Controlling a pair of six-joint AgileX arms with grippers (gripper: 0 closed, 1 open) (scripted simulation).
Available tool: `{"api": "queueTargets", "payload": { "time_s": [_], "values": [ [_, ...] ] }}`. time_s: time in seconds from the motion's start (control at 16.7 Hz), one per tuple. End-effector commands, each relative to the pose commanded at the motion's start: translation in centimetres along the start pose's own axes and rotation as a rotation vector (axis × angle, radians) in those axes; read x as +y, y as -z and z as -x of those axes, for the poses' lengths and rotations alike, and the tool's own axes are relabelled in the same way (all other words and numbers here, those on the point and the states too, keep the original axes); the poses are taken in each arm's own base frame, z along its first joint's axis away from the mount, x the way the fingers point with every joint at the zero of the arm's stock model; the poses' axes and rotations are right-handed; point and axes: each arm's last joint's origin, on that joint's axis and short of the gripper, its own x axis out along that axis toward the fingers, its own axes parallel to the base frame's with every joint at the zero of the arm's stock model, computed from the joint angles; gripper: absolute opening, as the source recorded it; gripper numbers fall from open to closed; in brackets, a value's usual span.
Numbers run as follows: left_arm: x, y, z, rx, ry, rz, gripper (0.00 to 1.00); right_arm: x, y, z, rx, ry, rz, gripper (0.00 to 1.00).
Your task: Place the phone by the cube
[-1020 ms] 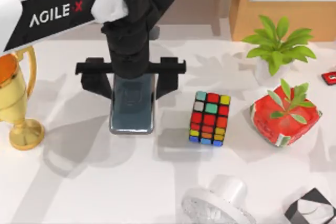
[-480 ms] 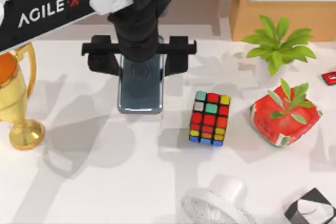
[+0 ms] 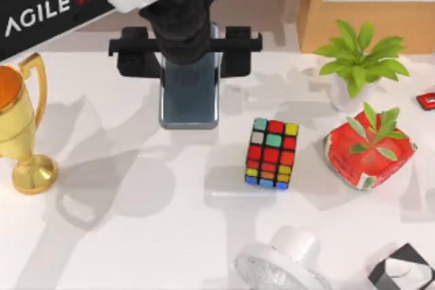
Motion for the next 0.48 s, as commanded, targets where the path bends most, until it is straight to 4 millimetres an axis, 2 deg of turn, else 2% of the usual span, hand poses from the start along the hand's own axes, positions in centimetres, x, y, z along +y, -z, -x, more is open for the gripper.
{"api": "queueTargets", "payload": {
  "time_s": [0.24,0.48],
  "values": [
    [0.1,0.0,-0.1,-0.001,0.018,0.002,0.0,0.0,0.0,0.0,0.0,0.0,0.0,1.0],
    [0.6,0.1,-1.3,0.034,0.03,0.005,0.0,0.0,0.0,0.0,0.0,0.0,0.0,1.0]
  ]
}}
